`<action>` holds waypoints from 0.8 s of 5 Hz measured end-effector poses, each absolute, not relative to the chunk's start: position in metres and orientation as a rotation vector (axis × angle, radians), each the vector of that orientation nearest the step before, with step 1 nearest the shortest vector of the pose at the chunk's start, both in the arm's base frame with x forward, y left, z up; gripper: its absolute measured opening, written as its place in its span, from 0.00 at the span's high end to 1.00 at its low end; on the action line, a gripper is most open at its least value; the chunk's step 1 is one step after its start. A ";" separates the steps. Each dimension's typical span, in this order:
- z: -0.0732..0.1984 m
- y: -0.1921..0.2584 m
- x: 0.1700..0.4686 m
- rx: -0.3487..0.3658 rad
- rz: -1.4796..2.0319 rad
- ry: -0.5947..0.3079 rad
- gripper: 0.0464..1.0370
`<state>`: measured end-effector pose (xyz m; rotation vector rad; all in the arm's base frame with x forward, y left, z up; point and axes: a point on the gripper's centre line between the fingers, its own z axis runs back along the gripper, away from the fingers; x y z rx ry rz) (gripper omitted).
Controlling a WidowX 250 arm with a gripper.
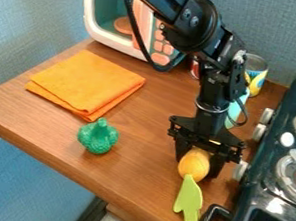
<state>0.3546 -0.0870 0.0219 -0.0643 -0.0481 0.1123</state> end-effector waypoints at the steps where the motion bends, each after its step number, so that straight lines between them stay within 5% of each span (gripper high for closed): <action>1: 0.022 -0.087 0.357 -0.069 0.126 -0.061 0.02; 4: 0.080 -0.079 0.351 -0.133 0.197 -0.210 0.03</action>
